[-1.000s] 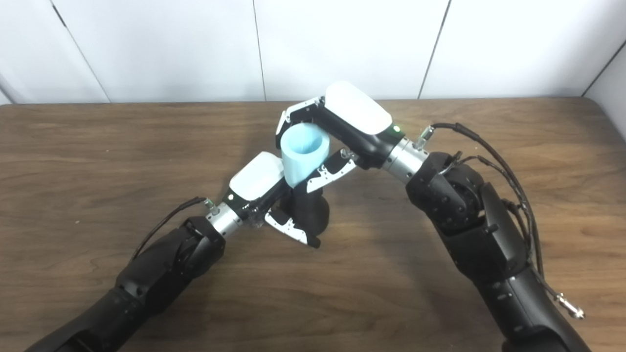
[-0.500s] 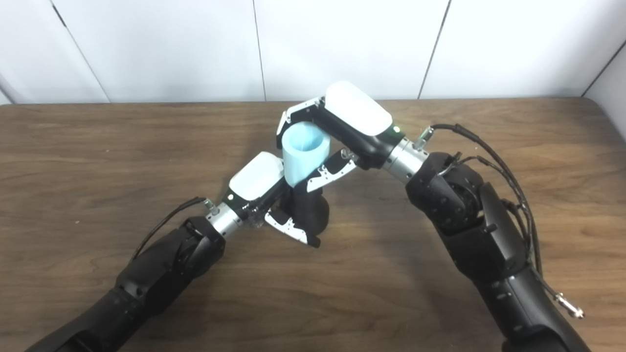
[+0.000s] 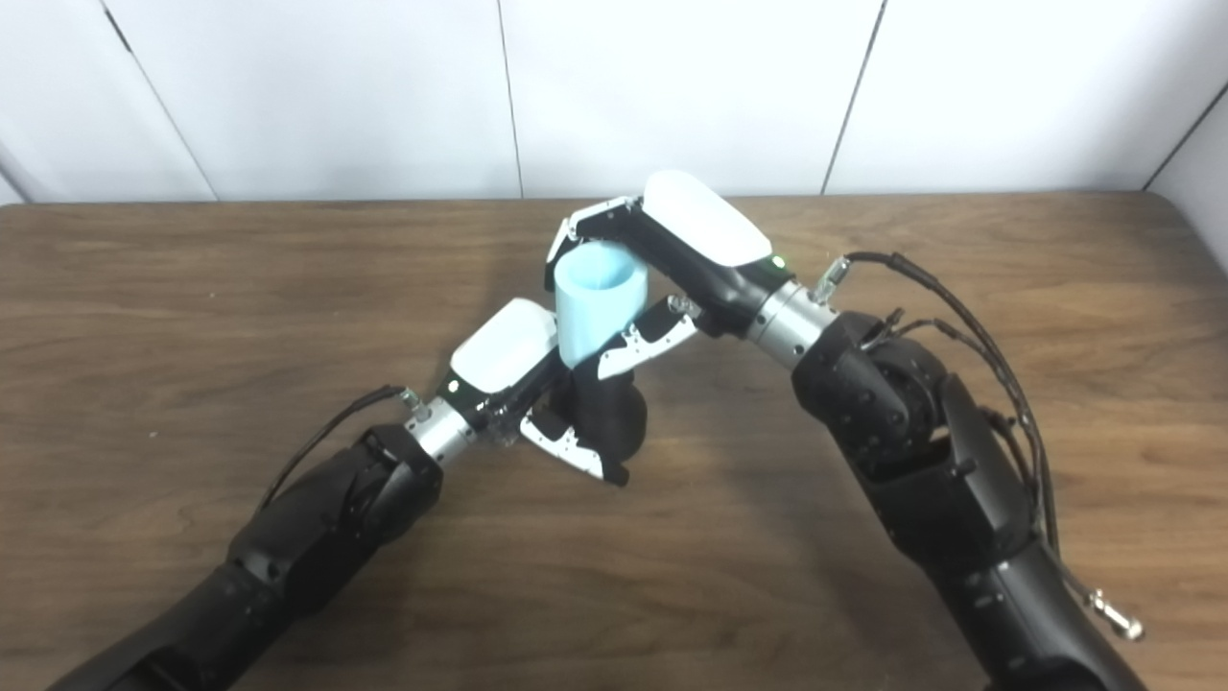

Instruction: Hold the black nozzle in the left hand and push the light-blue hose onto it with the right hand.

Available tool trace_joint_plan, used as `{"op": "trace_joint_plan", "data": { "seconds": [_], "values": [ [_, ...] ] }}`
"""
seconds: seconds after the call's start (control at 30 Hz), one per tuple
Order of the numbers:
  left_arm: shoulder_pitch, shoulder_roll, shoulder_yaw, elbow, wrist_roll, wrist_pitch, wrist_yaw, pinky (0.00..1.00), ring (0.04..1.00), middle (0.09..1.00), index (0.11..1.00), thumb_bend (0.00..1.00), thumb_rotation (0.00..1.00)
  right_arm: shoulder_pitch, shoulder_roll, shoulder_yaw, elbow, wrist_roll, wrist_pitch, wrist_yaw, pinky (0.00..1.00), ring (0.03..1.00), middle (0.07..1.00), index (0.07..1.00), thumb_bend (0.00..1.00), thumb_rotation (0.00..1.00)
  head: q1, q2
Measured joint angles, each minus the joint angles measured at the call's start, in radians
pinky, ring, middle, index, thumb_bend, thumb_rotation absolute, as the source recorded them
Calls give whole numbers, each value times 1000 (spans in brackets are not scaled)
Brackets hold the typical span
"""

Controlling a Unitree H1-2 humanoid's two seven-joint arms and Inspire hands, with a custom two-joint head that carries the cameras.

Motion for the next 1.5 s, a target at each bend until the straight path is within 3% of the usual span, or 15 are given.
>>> {"op": "trace_joint_plan", "data": {
  "seconds": [0.07, 0.2, 0.33, 0.37, 0.43, 0.5, 0.63, 0.7, 0.83, 0.87, 0.97, 1.33, 1.5],
  "values": [
    [1, 0, 0, -2, -1, 0, -2, 271, 380, 413, 498, 521, 0, -2, -8, 9, -7, -2, 4, 0, 300, 394, 442, 503, 530, 0, 2, 3],
    [3, 0, 0, -5, -1, 0, -3, 264, 368, 469, 485, 527, 0, -9, -23, 27, -10, -2, 1, -1, 290, 384, 434, 505, 529, 0, 2, 5],
    [3, -1, -1, -5, -1, 0, -4, 256, 358, 472, 484, 527, 0, -10, -29, 34, -9, -2, -23, -4, 283, 367, 427, 507, 528, 0, 2, 5],
    [3, -1, -1, -5, -1, 0, -4, 255, 358, 433, 492, 523, 0, -10, -31, 36, -7, -3, -33, -7, 281, 363, 425, 507, 528, 0, 2, 5],
    [3, -1, -1, -5, -1, -1, -4, 255, 365, 403, 499, 520, 0, -12, -39, 41, 3, -10, -69, -22, 281, 360, 426, 508, 528, 0, 0, 8],
    [3, -2, -1, -5, -1, -1, -6, 268, 378, 458, 487, 526, 0, -15, -51, 51, 11, -26, -112, -47, 291, 363, 433, 507, 529, 0, -2, 8],
    [2, -2, -1, -5, -2, -1, -8, 268, 381, 472, 484, 527, 0, -17, -66, 68, 25, -95, -193, -77, 290, 361, 434, 507, 529, 0, 0, 9],
    [2, -4, -1, -6, -2, -2, -11, 270, 384, 414, 498, 521, 0, -8, -70, 77, 39, -123, -241, -104, 267, 346, 425, 508, 529, 0, 0, 9],
    [3, -4, -1, -7, -4, -2, -13, 271, 383, 394, 503, 519, 0, -8, -75, 77, 61, -174, -320, -160, 254, 341, 417, 508, 528, 0, 2, 12],
    [3, -4, -1, -7, -4, -2, -13, 272, 384, 441, 491, 524, 0, -8, -76, 76, 67, -189, -337, -172, 253, 341, 416, 508, 528, 0, 2, 12],
    [3, -4, -1, -7, -4, -2, -14, 276, 385, 469, 484, 527, 0, -5, -76, 73, 82, -210, -365, -204, 257, 359, 422, 508, 528, 0, 3, 14],
    [4, -4, -1, -8, -6, -2, -16, 274, 382, 457, 487, 526, 0, 28, -56, 45, 90, -230, -357, -244, 257, 359, 411, 507, 527, 0, -5, 17],
    [4, -4, 1, -9, -8, -2, -17, 277, 387, 397, 503, 519, 0, 72, -1, 10, 77, -122, -206, -172, 265, 349, 406, 510, 526, 0, -5, 17]
  ]
}}
